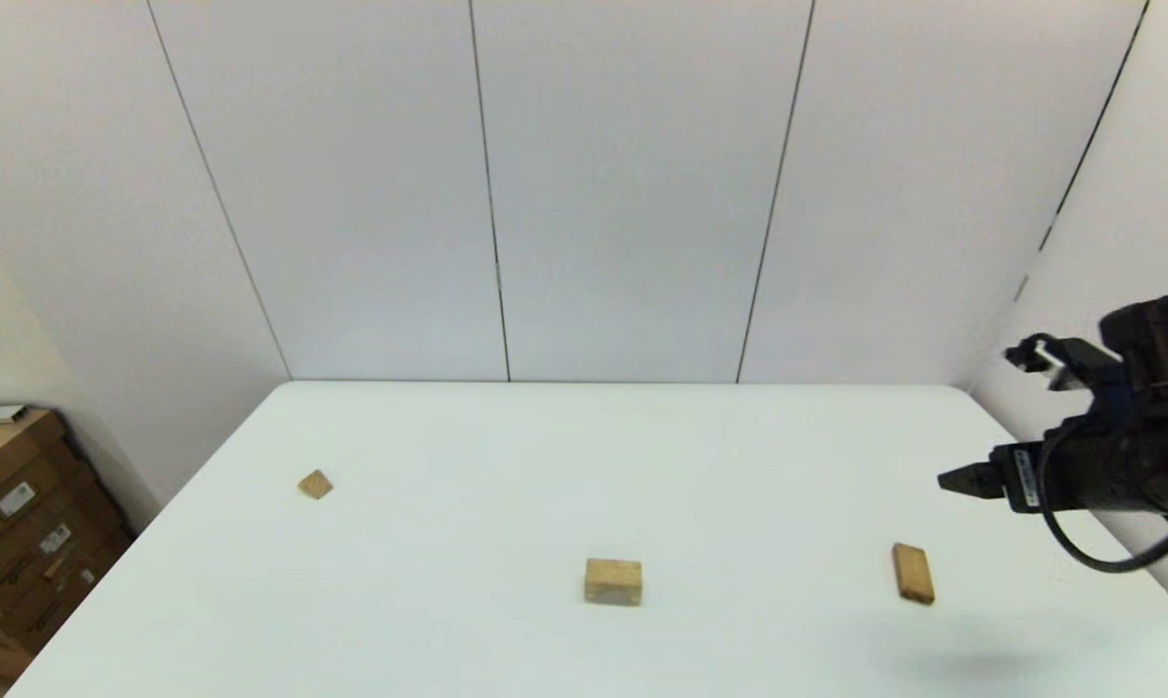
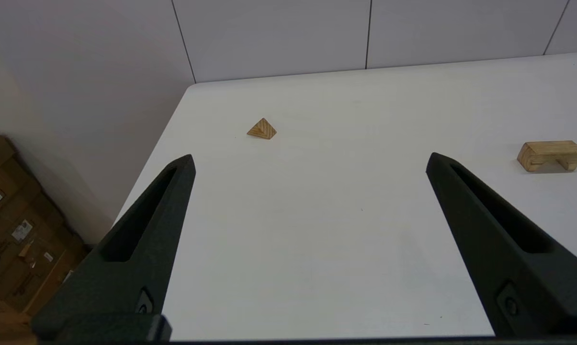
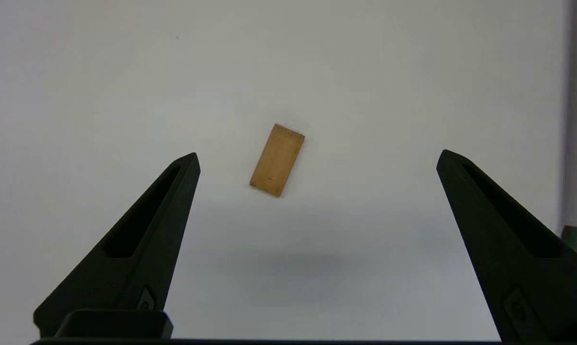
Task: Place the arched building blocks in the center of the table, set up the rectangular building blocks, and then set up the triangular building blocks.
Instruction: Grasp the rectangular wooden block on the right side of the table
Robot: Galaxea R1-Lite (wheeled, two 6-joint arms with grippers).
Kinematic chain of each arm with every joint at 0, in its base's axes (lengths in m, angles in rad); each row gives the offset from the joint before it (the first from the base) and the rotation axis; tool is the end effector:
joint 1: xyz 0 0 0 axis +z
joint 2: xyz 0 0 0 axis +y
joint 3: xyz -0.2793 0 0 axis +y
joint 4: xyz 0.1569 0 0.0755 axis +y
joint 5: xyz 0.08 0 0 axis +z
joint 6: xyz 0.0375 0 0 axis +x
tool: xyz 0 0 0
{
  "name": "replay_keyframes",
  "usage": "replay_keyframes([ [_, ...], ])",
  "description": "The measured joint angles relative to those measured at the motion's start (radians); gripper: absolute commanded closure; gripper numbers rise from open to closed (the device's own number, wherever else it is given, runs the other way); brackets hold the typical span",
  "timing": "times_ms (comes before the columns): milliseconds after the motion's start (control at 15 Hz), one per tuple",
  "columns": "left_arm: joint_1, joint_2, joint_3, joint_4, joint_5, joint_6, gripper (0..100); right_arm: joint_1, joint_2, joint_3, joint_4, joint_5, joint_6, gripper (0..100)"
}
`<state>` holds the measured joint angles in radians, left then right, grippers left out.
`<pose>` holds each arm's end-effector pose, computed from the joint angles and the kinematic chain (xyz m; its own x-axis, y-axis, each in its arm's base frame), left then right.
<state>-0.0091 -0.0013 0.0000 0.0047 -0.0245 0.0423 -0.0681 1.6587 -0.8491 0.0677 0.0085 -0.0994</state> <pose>-0.0050 -0.0009 0.0749 0.9994 -0.0336 -0.0034 0.0337 0.9985 0.0422 0.2619 -0.0175 0.1263 0.6383 -0.0350 -0.7690 -0.0138 0.9983 -0.0569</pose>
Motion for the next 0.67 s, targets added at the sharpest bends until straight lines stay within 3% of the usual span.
replay_keyframes([
  [200, 0.000, 0.000, 0.000, 0.000, 0.000, 0.000, 0, 0.028, 0.177, -0.175, 0.217, -0.016, 0.081, 0],
  [267, 0.000, 0.000, 0.000, 0.000, 0.000, 0.000, 0, 0.052, 0.267, -0.267, 0.370, -0.038, 0.180, 0],
  [533, 0.000, 0.000, 0.000, 0.000, 0.000, 0.000, 0, 0.123, 0.391, -0.386, 0.563, -0.112, 0.459, 0],
  [667, 0.000, 0.000, 0.000, 0.000, 0.000, 0.000, 0, 0.150, 0.437, -0.435, 0.627, -0.122, 0.582, 0],
])
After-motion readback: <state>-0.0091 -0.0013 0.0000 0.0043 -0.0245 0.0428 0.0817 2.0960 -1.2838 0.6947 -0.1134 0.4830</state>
